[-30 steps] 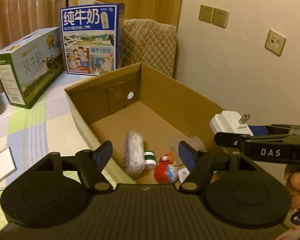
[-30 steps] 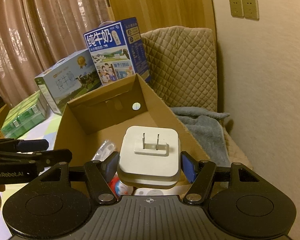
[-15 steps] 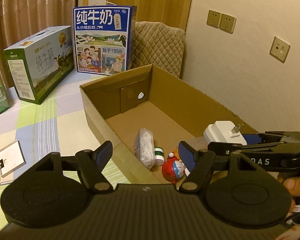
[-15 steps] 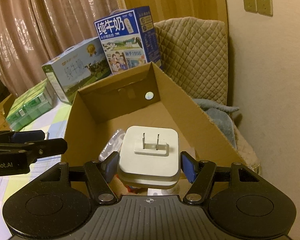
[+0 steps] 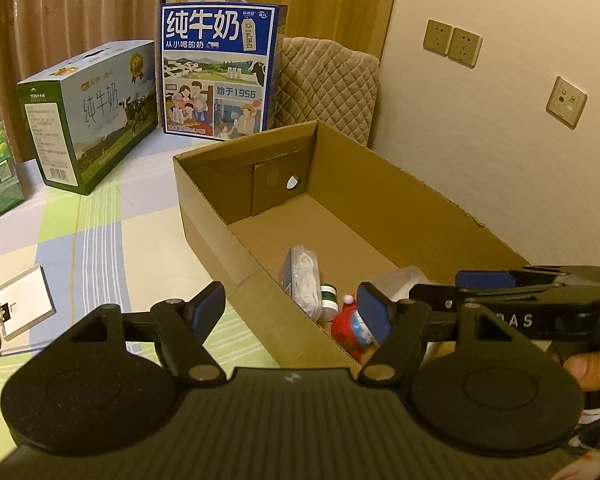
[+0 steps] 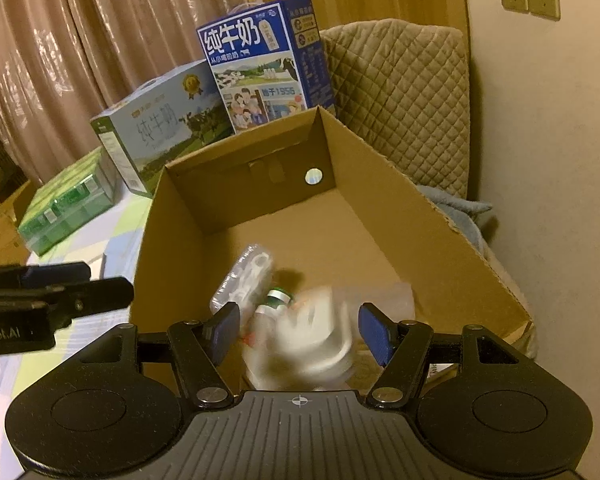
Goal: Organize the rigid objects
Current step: 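Open the right gripper to drop the plug adapter into the box, then move both tools back over the remaining items on the table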
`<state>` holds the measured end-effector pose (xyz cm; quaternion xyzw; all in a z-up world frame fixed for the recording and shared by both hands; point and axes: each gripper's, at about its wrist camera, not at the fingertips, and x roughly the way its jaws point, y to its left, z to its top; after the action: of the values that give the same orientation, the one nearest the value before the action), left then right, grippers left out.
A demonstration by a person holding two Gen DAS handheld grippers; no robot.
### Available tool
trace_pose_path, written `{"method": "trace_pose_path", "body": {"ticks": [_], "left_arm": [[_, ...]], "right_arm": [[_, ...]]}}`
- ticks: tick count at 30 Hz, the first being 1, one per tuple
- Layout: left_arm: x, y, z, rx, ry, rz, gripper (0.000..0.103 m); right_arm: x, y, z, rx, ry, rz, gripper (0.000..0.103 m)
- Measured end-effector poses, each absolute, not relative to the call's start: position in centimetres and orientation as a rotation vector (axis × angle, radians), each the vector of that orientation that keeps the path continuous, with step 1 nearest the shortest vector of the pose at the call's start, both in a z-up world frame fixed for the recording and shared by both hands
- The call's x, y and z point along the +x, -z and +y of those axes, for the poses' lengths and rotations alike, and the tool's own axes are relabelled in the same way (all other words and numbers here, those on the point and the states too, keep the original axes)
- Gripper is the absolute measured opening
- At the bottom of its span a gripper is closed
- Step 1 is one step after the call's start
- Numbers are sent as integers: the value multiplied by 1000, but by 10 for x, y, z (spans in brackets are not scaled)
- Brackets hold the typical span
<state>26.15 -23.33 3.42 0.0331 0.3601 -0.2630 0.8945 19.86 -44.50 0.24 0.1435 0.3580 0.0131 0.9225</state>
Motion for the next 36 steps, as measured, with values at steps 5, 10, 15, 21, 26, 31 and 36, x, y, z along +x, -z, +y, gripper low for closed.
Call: {"method": "trace_pose_path", "body": {"ticks": [5, 10, 15, 21, 26, 31, 36], "left_arm": [[255, -37, -229, 65, 543, 740, 68], [246, -43, -221, 53, 536, 731, 68], [232, -54, -209, 48, 523, 721, 68], [212, -68, -191, 42, 508, 705, 68], [195, -80, -176, 35, 499, 683, 68], [182, -90, -155, 22, 481, 663, 68], [171, -94, -131, 21, 452, 650, 68]], "right_arm": [[194, -9, -446, 299, -18, 724, 63], [186, -19, -442, 293, -12, 712, 63], [174, -36, -433, 277, -12, 696, 63], [154, -55, -414, 254, -21, 673, 63], [138, -66, -397, 234, -35, 658, 63], [128, -75, -380, 215, -50, 647, 63], [122, -80, -362, 201, -72, 636, 63]]}}
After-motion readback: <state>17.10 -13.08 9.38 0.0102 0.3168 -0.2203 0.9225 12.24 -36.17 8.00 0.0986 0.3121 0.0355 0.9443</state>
